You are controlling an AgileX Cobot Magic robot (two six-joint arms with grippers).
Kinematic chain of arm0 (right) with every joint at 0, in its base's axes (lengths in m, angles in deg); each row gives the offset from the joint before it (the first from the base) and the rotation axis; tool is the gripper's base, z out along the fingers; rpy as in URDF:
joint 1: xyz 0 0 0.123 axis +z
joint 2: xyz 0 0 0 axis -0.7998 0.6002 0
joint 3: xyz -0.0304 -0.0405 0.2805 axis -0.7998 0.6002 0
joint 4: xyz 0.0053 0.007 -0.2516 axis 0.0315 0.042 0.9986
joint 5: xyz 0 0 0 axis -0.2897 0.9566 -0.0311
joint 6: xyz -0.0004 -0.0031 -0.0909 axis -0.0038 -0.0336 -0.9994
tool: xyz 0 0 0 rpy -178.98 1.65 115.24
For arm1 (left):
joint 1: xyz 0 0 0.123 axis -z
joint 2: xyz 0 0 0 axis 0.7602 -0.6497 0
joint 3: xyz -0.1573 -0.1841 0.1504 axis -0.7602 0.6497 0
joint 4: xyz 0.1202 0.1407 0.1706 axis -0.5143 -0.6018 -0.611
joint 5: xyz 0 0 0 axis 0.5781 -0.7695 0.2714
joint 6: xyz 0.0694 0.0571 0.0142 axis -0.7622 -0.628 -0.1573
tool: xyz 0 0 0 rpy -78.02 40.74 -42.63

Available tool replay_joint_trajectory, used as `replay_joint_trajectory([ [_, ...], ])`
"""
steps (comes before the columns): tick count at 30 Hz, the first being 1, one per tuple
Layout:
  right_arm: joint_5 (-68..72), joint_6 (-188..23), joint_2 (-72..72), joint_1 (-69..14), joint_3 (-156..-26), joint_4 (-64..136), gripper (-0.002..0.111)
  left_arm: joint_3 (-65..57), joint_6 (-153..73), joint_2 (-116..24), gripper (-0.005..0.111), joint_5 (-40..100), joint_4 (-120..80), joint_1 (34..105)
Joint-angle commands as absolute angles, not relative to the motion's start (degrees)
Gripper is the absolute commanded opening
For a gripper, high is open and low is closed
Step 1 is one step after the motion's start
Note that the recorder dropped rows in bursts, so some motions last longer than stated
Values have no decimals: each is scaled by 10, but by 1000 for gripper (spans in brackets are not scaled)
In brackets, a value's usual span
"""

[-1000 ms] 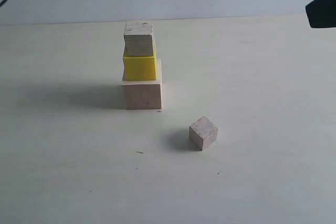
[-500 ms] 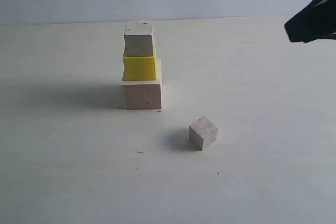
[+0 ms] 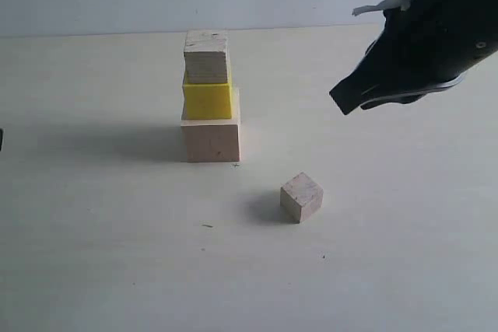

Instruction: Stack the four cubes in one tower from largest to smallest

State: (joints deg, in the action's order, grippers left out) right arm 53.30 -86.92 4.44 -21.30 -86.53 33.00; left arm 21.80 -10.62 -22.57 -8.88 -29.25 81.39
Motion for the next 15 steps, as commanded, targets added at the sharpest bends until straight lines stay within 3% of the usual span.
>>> replay_joint_trajectory([
  [1, 507, -876, 63, -215, -863, 333, 0, 285, -67, -184, 0, 1, -300, 814],
  [8, 499, -880, 158, -215, -863, 318, 5, 293, -71, -224, 0, 53, -303, 814],
  [15, 496, -886, 215, -215, -863, 272, 47, 293, -78, -247, 0, 66, -303, 814],
])
